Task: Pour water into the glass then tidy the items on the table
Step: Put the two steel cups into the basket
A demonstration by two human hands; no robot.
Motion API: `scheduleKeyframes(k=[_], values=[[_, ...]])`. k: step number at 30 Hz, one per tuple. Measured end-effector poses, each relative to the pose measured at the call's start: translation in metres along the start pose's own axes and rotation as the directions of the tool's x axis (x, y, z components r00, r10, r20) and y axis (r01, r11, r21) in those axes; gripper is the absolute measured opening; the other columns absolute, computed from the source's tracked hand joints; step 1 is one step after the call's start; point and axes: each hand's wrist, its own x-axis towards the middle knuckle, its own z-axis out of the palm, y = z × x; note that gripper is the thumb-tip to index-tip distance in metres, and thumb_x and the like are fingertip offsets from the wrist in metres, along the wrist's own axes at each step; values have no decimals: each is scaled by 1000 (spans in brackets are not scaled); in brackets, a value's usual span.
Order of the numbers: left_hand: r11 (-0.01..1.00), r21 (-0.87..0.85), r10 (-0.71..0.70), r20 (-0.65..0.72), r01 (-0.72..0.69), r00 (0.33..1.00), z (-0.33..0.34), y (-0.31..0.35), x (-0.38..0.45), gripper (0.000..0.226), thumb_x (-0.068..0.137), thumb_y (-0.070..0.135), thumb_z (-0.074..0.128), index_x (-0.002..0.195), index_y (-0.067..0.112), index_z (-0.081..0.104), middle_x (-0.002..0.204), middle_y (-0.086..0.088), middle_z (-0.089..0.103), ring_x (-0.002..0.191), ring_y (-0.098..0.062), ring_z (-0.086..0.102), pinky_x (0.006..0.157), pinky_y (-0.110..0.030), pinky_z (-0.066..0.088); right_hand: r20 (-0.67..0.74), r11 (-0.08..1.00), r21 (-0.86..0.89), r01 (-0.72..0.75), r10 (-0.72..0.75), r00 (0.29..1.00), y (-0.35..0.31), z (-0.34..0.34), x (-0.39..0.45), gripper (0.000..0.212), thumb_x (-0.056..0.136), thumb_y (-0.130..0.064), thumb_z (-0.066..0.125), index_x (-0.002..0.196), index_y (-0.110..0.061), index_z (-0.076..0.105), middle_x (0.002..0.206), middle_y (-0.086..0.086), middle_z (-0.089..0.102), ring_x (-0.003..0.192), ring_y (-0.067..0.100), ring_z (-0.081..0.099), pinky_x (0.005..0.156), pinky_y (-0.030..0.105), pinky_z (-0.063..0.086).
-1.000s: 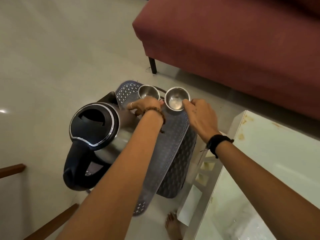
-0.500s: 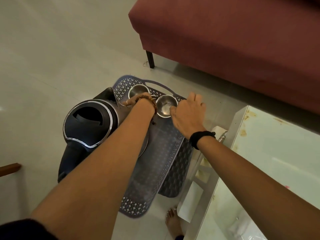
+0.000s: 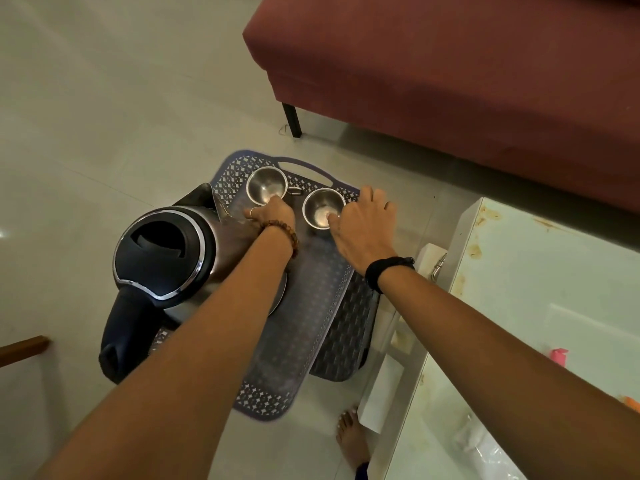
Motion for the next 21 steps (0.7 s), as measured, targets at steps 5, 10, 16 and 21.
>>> scheduleKeyframes(k=[5, 10, 16, 21], values=[[979, 49, 198, -22, -196, 980, -2, -7, -38, 65, 92, 25, 49, 144, 5, 15, 149, -16, 24, 136, -31, 28, 111, -39, 26, -123, 990, 140, 0, 17, 992, 7, -2, -16, 25, 94, -27, 40, 93, -7, 56, 112, 9, 46, 102, 23, 41, 84, 33, 35], [646, -14, 763, 6, -763, 646, -5, -66, -126, 53, 84, 0, 53, 133, 4, 36, 136, -14, 35, 119, -9, 40, 102, -5, 29, -216, 885, 466, 7, 106, 971, 44, -8, -82, 18, 93, -20, 46, 102, -10, 57, 105, 8, 51, 95, 21, 46, 82, 32, 41], [598, 34, 649, 566, -801, 509, 6, -205, -233, 39, 93, 8, 47, 126, 29, 41, 139, -1, 43, 128, -7, 39, 108, -19, 34, -79, 697, 683, -219, 369, 926, 160, 14, -225, 14, 91, -14, 51, 98, -19, 62, 100, -5, 54, 91, 9, 48, 79, 19, 41], [-22, -43, 360, 932, -999, -48, 31, -308, -288, 48, 83, 27, 63, 129, 21, 51, 144, 4, 44, 137, -9, 32, 111, -28, 32, 55, 666, 622, -412, 488, 871, 269, 31, -338, 20, 90, -9, 54, 93, -27, 60, 95, -10, 55, 82, 3, 53, 70, 6, 38]])
